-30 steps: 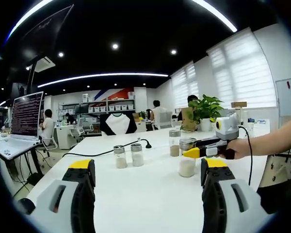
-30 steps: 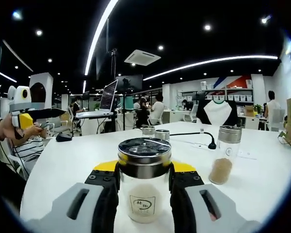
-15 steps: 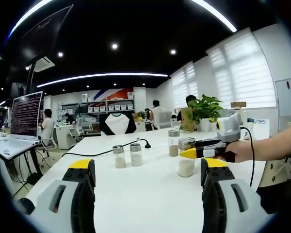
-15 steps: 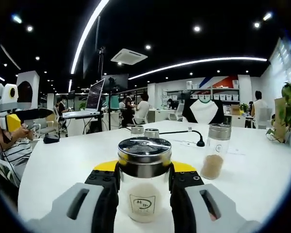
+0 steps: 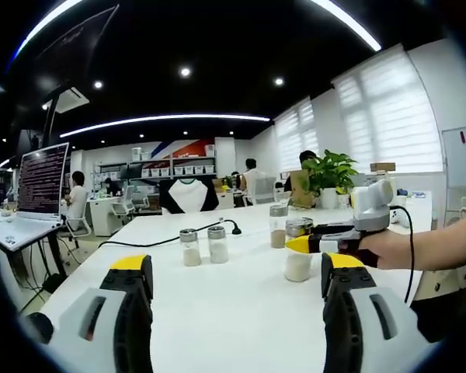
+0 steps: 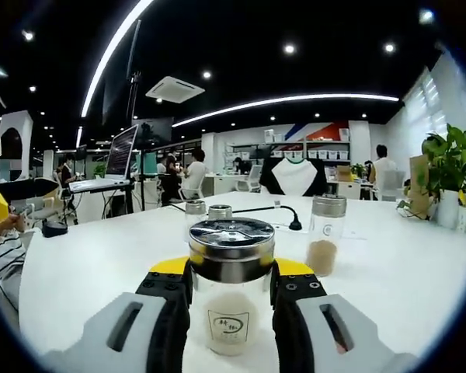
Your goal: Rotate the seasoning bottle until the label or dispensing opening points toward the visible target arrow and the bottle remains upright within the marked orientation range
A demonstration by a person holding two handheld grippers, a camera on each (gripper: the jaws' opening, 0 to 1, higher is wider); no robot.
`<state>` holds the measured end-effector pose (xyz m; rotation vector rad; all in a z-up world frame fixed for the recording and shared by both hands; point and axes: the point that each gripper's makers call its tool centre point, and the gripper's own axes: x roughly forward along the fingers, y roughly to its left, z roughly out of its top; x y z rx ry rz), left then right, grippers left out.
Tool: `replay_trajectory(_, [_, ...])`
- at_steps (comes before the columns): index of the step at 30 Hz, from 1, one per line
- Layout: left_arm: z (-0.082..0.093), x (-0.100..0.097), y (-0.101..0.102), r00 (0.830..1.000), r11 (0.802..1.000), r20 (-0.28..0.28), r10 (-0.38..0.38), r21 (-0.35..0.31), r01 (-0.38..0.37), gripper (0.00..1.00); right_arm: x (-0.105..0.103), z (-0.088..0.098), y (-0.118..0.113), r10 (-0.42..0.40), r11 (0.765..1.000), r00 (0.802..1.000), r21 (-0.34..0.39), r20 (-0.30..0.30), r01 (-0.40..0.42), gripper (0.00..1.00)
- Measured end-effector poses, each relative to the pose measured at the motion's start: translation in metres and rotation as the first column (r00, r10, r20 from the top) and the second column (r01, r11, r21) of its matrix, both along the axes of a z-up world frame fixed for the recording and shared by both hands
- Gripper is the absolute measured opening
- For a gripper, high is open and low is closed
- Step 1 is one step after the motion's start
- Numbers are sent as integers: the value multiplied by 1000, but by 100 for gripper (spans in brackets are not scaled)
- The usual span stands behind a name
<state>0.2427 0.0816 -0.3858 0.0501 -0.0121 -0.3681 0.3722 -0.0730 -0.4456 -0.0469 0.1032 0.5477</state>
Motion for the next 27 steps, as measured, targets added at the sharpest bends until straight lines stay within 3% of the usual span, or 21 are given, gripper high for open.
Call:
replay_trajectory(11, [5, -2, -1, 1000, 1000, 2, -8, -3, 8, 94, 2, -2, -2, -95, 995, 995, -6, -18, 95, 38])
replay_trajectory(27, [6, -2, 3, 1000, 1000, 4, 4, -14, -4, 94, 2, -5, -4, -242, 970, 970, 4, -20, 242, 38])
